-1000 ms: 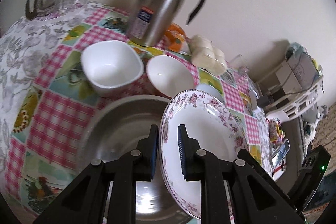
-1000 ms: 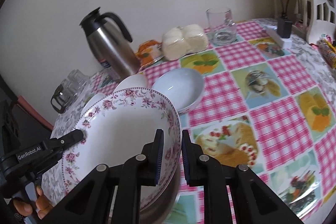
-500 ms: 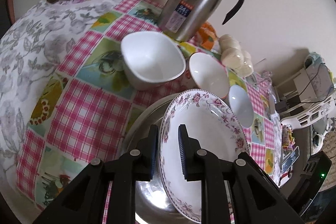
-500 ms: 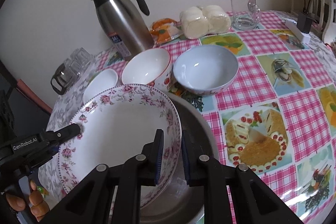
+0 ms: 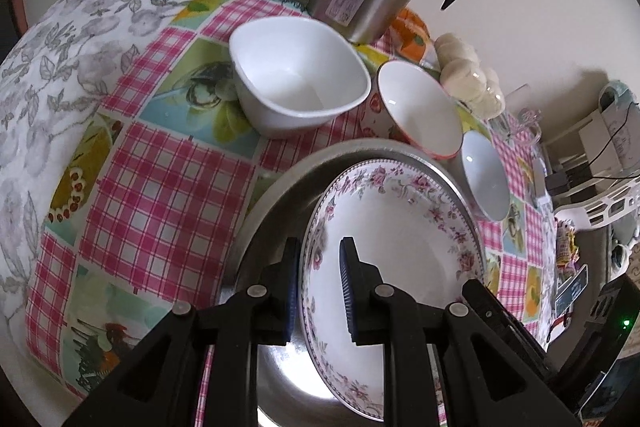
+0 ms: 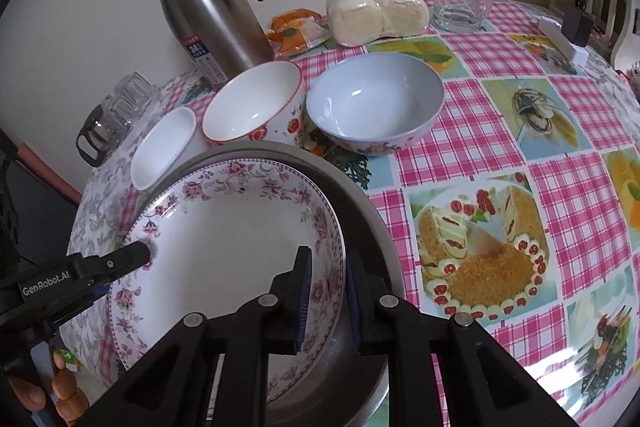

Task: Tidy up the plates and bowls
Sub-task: 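Lower the floral plate into the steel basin with both grippers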

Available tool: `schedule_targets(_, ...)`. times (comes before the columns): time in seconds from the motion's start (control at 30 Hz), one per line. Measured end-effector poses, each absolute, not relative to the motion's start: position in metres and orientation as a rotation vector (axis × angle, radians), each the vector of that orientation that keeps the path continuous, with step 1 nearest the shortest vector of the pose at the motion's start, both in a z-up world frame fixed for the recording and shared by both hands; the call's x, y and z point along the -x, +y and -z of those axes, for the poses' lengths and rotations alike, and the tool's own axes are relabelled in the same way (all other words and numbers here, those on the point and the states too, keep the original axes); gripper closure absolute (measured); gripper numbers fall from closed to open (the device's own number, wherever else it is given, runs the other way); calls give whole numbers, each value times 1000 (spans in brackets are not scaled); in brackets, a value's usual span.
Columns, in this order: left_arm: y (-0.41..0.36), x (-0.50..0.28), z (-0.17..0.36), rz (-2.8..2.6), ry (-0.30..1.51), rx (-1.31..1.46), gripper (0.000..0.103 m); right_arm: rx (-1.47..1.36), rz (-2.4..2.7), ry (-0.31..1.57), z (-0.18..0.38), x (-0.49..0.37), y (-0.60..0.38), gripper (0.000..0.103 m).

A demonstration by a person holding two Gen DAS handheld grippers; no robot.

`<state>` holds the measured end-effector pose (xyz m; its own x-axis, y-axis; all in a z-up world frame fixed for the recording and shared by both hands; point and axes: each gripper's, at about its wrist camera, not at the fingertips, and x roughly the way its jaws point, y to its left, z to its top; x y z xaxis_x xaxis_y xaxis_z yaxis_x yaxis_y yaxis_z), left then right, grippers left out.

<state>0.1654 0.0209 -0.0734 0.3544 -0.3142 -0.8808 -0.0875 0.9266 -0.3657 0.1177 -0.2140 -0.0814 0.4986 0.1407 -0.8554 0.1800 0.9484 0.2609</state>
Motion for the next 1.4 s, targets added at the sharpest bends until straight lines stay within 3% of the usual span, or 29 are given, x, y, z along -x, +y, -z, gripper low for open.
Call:
schedule_targets(0.87,4,-165,92,92,1311,308,84,-335,26,1114,92,-119,-215,83)
schedule_targets(1.23,5,-166,88,82,1313,304,78,-313,29,1118,90,-119,-213,82)
schedule_targets(1.3,6,-165,84,76,1302,298,71,-300,41,1110,87,-118,-214,82)
schedule_targets(1.4,7,-165,77,68,1282,287,69,-295,50,1097,82,-117,-215,82)
